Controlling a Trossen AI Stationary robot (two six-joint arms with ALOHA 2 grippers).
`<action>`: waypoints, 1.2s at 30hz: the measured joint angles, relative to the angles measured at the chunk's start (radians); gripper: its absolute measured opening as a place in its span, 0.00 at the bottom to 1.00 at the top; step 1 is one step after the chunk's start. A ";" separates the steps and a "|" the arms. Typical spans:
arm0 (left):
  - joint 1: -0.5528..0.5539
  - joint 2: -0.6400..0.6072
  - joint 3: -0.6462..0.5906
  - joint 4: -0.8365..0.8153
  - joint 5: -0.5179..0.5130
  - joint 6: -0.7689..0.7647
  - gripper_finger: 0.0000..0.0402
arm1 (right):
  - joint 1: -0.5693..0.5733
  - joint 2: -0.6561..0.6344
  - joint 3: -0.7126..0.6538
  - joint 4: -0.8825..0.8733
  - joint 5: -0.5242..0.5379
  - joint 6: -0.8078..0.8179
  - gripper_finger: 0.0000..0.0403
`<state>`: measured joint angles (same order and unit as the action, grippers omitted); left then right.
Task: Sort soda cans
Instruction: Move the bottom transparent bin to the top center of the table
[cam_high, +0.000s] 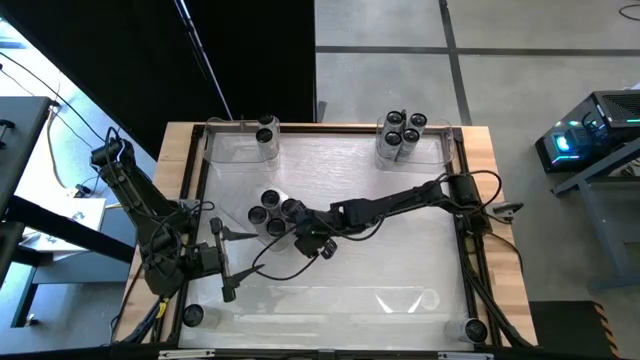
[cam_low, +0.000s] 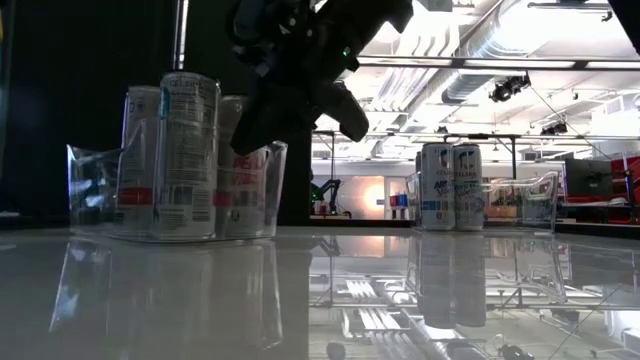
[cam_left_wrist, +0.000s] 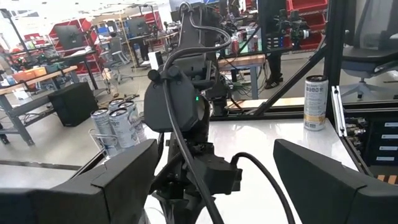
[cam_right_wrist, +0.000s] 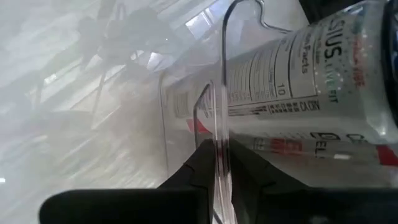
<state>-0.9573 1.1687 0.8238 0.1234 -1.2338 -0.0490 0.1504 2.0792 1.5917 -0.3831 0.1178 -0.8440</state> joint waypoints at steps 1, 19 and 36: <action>0.000 0.000 0.000 0.000 0.000 0.000 0.78 | 0.002 0.000 0.000 -0.004 0.001 0.018 0.06; 0.000 0.000 0.000 0.000 0.000 0.000 0.78 | 0.065 0.008 0.203 -0.489 -0.102 0.444 0.01; 0.000 0.000 0.000 0.000 0.000 -0.003 0.78 | 0.013 0.006 0.243 -0.605 -0.131 0.869 0.01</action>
<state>-0.9573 1.1687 0.8238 0.1236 -1.2335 -0.0517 0.1634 2.0853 1.8351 -0.9880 -0.0132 0.0249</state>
